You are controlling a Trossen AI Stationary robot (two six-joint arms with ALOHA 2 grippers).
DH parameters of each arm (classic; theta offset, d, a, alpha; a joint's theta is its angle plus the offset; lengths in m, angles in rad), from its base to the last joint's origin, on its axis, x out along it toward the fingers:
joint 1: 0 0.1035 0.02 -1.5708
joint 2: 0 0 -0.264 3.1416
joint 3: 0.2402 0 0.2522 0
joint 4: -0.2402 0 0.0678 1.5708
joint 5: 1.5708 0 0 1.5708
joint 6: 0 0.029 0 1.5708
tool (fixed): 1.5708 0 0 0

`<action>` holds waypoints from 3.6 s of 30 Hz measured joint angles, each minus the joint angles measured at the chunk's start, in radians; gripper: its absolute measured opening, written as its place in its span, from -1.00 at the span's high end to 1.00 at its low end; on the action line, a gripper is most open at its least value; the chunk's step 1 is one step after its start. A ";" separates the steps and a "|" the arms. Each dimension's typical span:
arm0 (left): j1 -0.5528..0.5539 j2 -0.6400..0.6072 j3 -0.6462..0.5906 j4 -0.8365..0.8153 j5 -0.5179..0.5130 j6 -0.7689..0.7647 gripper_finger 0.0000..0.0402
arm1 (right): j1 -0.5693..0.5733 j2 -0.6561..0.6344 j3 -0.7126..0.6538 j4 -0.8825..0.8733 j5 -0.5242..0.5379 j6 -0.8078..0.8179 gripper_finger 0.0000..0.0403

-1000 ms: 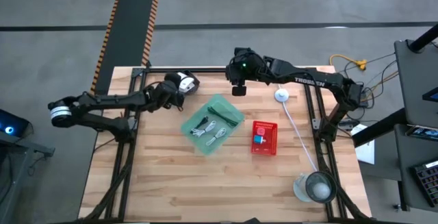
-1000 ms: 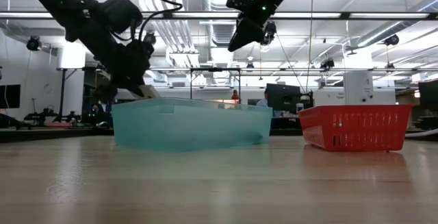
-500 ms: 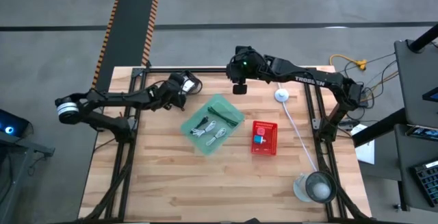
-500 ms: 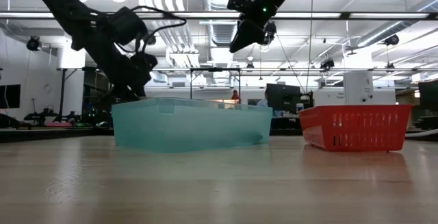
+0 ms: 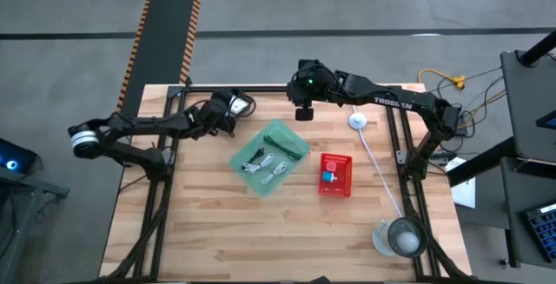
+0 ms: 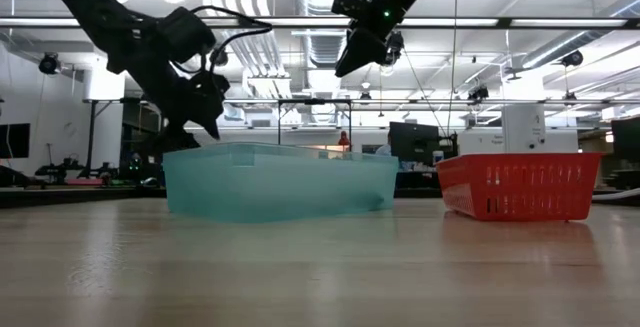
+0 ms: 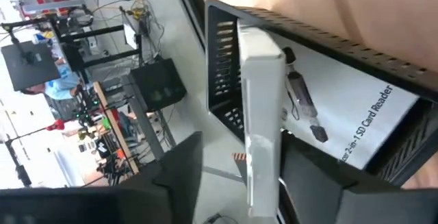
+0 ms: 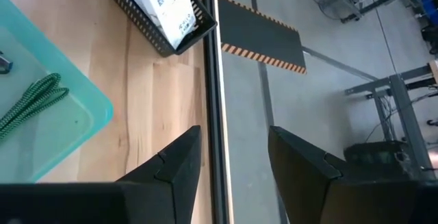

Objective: Pick and place items into bin
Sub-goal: Put the white card reader box into the black bin, then return to Home Position

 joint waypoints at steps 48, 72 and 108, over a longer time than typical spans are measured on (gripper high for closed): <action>-0.074 -0.343 -0.237 0.419 0.841 -1.201 0.99 | -0.066 -0.168 -0.453 0.431 -0.385 0.180 0.55; -0.586 -0.698 -0.530 0.538 0.230 -1.227 1.00 | -0.045 -0.289 -0.758 0.771 -0.389 0.306 0.68; -0.605 -1.208 -0.531 0.053 0.354 -1.335 1.00 | 0.112 -0.672 -1.276 1.145 -0.500 0.515 0.74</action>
